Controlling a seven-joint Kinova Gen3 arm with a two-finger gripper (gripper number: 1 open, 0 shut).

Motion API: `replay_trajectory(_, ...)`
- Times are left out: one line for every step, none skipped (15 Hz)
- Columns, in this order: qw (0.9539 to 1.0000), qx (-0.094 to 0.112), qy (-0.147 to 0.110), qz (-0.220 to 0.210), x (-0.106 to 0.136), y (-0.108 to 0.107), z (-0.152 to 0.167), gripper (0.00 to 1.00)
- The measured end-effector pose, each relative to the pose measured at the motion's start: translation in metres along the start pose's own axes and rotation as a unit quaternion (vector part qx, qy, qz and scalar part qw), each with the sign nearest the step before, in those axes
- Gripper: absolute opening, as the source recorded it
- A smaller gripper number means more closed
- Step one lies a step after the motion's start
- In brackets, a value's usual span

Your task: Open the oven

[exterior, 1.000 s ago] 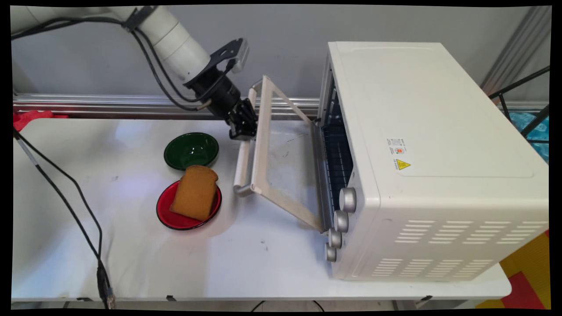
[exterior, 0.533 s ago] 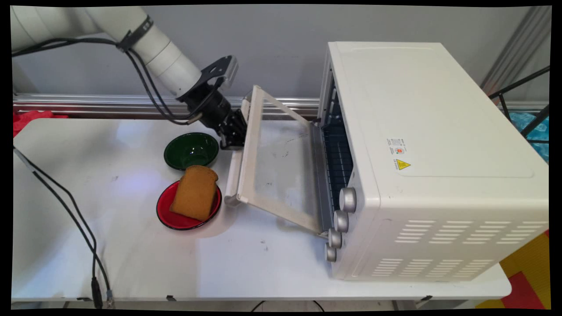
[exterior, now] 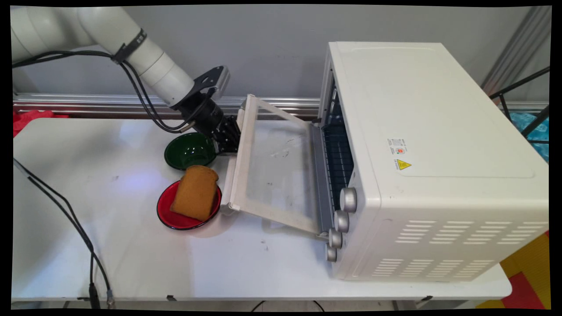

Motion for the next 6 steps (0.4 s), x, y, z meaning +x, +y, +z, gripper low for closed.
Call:
replay_trajectory(1.0000, 0.000, 0.002, 0.000, -0.002, 0.000, -0.001, 0.00)
replay_trajectory(1.0000, 0.001, 0.006, -0.002, -0.004, 0.001, -0.002, 0.00)
replay_trajectory(1.0000, 0.001, 0.009, -0.004, -0.005, 0.002, -0.004, 0.00)
replay_trajectory(0.9999, 0.001, 0.010, -0.005, -0.006, 0.002, -0.006, 0.00)
replay_trajectory(0.9999, 0.001, 0.013, -0.008, -0.007, 0.003, -0.009, 0.00)
replay_trajectory(0.9998, 0.002, 0.015, -0.011, -0.008, 0.005, -0.014, 0.00)
